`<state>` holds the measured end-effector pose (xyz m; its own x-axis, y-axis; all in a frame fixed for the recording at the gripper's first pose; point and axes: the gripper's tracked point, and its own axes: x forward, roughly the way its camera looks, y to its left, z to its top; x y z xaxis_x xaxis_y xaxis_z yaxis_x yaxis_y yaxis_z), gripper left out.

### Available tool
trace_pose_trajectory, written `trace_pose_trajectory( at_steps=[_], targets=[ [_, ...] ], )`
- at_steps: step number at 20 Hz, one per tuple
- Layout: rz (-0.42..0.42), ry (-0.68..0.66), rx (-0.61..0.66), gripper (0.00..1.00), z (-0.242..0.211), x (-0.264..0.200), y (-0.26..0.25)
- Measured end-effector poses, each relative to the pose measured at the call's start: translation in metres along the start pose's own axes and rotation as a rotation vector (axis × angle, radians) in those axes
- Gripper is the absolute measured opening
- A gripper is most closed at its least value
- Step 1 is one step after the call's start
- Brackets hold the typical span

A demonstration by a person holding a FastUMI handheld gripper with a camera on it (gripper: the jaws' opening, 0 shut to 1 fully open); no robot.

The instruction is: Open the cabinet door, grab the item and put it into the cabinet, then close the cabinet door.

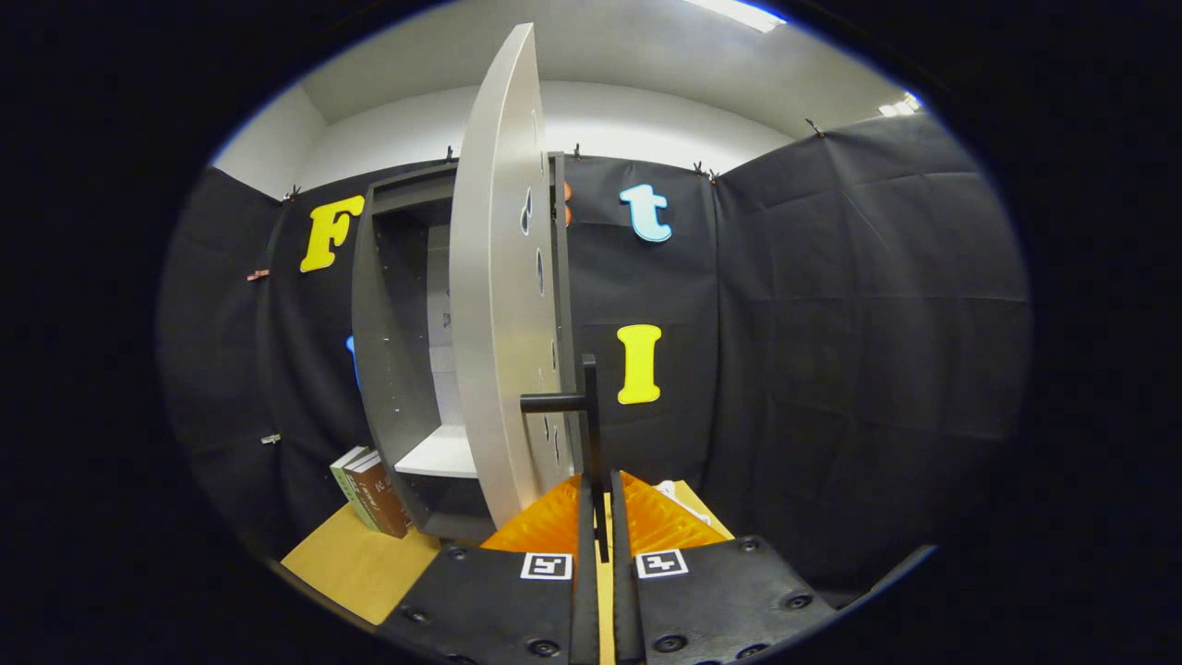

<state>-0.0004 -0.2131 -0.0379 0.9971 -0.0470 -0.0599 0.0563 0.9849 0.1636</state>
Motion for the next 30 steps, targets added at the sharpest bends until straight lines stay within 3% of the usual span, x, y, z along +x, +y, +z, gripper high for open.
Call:
trace_pose_trajectory(
  at_steps=[3, 8, 9, 13, 17, 22, 28, 30],
  targets=[
    [-0.048, -0.051, -0.014, 0.13, 0.016, -0.015, -0.019],
    [-0.113, -0.123, -0.076, 0.53, 0.037, -0.043, -0.031],
    [-0.12, -0.123, -0.076, 0.55, 0.04, -0.047, -0.028],
    [-0.107, -0.1, -0.051, 0.99, 0.046, -0.062, -0.002],
    [-0.045, -0.194, -0.032, 0.98, 0.078, -0.07, 0.047],
    [0.092, -0.139, -0.051, 0.98, 0.054, -0.064, 0.122],
    [0.204, 0.049, -0.064, 0.98, -0.036, -0.048, 0.181],
    [0.204, 0.105, -0.064, 0.98, -0.066, -0.039, 0.184]
  ],
)
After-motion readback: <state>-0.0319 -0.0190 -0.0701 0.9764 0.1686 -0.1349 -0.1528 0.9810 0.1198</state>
